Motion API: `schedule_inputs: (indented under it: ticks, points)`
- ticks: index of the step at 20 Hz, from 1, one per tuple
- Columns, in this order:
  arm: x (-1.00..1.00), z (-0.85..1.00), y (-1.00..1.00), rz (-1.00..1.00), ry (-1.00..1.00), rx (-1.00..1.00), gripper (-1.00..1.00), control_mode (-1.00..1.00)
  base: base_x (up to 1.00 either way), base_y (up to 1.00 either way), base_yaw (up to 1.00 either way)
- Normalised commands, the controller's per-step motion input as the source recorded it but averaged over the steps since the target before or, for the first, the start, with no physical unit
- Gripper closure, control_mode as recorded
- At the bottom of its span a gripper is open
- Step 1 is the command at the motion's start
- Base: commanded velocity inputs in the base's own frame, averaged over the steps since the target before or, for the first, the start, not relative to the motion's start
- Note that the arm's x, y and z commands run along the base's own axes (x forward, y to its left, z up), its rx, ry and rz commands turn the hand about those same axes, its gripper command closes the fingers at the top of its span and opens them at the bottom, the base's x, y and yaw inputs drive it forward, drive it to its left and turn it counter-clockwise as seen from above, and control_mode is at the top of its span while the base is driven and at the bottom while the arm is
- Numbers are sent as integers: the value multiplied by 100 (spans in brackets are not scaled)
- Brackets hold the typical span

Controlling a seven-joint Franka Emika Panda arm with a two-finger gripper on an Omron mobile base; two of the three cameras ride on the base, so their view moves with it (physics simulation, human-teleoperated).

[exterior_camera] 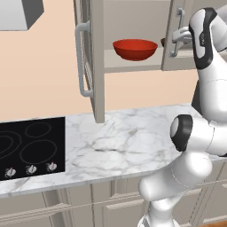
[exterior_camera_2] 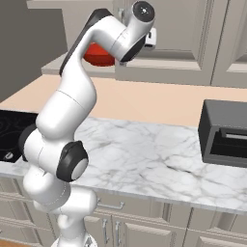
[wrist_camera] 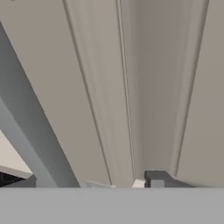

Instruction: Move the bowls from the cabinet to the plates on the dining table.

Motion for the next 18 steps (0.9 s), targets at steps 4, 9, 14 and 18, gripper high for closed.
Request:
schedule_inputs:
  ticks: [4,9,14,18]
  points:
    - [5,0,0,0,0,0,100,-100,0,0,0]
    - [0,0,0,-2,1,0,100,-100,0,0,0]
    - [-13,0,-3,-8,-1,0,100,-100,0,0,0]
    - [-16,-1,-16,-8,-5,0,100,-100,0,0,0]
